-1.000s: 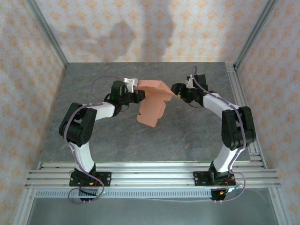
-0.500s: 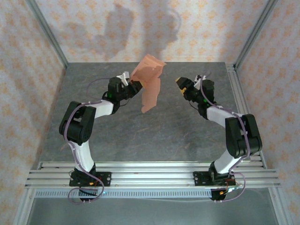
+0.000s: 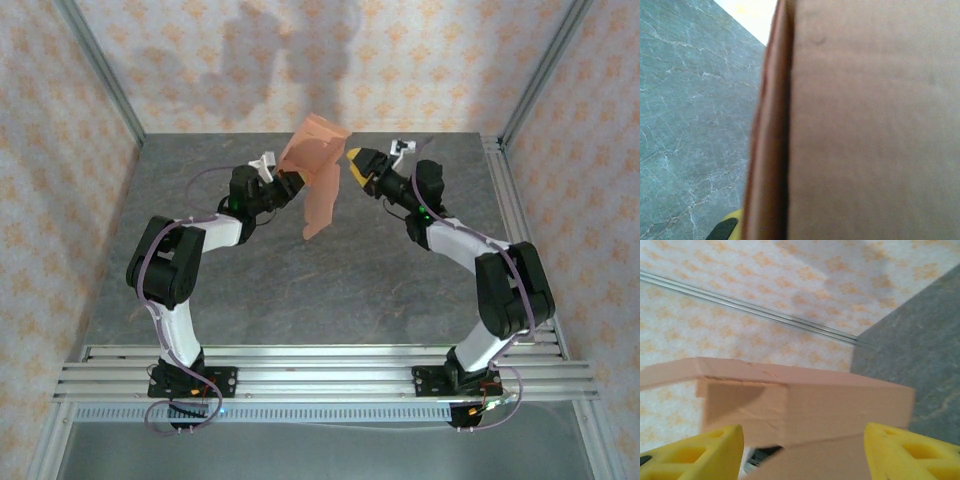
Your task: Fold the paper box
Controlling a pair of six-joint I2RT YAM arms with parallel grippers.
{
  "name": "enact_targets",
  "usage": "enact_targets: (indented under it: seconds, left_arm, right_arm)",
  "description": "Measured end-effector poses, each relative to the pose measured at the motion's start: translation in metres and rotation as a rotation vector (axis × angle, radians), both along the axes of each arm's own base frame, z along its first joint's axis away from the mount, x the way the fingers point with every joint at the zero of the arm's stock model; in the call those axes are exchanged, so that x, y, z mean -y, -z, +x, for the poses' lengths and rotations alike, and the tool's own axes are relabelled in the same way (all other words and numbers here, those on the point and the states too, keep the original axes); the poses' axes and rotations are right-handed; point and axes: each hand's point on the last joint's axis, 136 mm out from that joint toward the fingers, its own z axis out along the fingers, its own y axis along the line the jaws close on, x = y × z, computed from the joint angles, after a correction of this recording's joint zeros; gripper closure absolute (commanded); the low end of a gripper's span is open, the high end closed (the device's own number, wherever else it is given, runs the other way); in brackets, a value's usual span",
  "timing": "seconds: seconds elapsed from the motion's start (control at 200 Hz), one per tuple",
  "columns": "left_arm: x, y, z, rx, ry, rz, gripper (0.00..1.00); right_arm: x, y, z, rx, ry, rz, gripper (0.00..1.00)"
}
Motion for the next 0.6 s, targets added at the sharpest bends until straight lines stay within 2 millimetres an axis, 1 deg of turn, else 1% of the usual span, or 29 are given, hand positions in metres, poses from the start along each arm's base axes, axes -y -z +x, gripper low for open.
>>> enact_targets:
  seconds: [0.05,0.115,0.175,0.285,0.405,0.601]
  left_arm:
    - [0.0,0.003,-0.002,-0.004,0.0,0.001,1.0]
    - [-0.001,0.004,-0.002,-0.004,0.0,0.0,1.0]
    - [0.0,0.003,-0.002,0.004,0.001,-0.005,1.0]
    - [0.0,0.001,-0.002,0.012,0.003,-0.006,1.0]
    - [0.001,0.0,0.0,0.023,0.009,0.003,1.0]
    - [-0.001,0.002,0.004,0.035,0.007,0.04,1.0]
  right_arm:
    - [-0.005,-0.004,0.002,0.006,-0.012,-0.002,0.41]
    - [-0.012,-0.005,0.003,0.005,-0.026,-0.011,0.45]
    - [-0.018,-0.003,0.004,-0.004,-0.038,-0.022,0.5]
    - [-0.026,0.008,0.004,-0.035,-0.055,-0.047,0.6]
    - [-0.027,0.019,0.005,-0.069,-0.057,-0.075,0.67]
    - [-0.027,0.022,0.008,-0.083,-0.047,-0.115,0.89]
